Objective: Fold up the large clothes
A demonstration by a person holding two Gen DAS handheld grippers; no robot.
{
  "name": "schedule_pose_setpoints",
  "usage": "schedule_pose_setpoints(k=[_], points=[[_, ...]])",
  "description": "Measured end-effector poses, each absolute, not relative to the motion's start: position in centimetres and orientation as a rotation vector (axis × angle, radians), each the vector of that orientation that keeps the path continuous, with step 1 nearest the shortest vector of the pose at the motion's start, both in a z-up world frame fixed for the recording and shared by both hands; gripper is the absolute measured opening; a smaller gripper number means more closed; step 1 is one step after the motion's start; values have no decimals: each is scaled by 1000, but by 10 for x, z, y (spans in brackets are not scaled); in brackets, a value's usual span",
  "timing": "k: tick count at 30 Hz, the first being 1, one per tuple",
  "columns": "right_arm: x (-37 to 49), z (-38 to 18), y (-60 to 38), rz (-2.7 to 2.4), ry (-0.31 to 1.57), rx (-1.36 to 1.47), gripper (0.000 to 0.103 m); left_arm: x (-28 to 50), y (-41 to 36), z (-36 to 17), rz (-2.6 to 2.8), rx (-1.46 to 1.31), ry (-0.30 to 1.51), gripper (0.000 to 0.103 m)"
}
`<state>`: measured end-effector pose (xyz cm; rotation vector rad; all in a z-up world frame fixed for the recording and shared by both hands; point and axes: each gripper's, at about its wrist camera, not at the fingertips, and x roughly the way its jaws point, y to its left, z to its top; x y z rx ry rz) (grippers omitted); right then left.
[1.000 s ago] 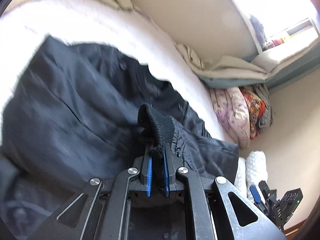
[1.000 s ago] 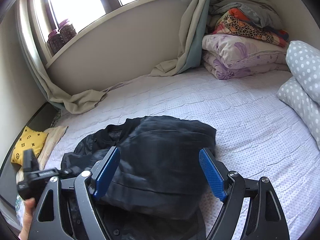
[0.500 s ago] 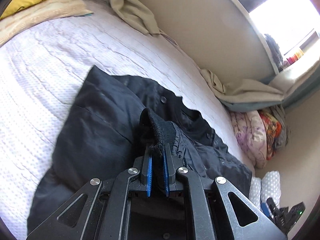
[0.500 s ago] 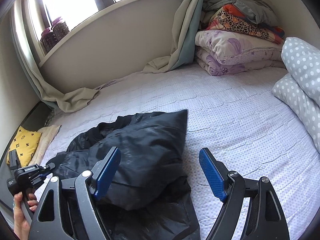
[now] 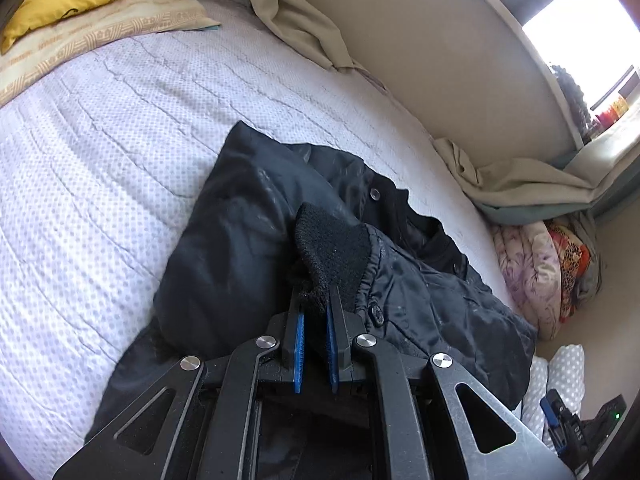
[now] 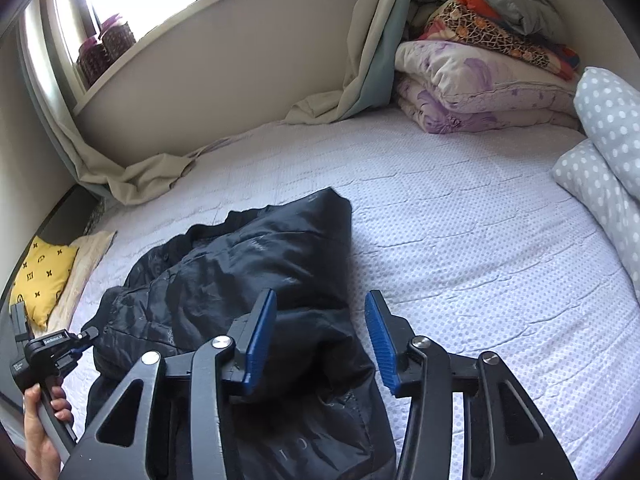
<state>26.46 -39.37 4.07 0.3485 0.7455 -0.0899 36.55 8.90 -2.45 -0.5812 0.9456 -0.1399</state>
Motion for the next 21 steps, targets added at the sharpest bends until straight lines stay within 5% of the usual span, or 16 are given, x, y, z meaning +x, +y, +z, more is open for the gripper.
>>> schedule_pose_setpoints(k=[12, 21], points=[[314, 28, -359, 18, 809, 224, 44, 356, 76, -30, -119, -477, 955, 13], [336, -33, -361, -31, 960, 147, 44, 361, 63, -56, -109, -428, 1008, 13]])
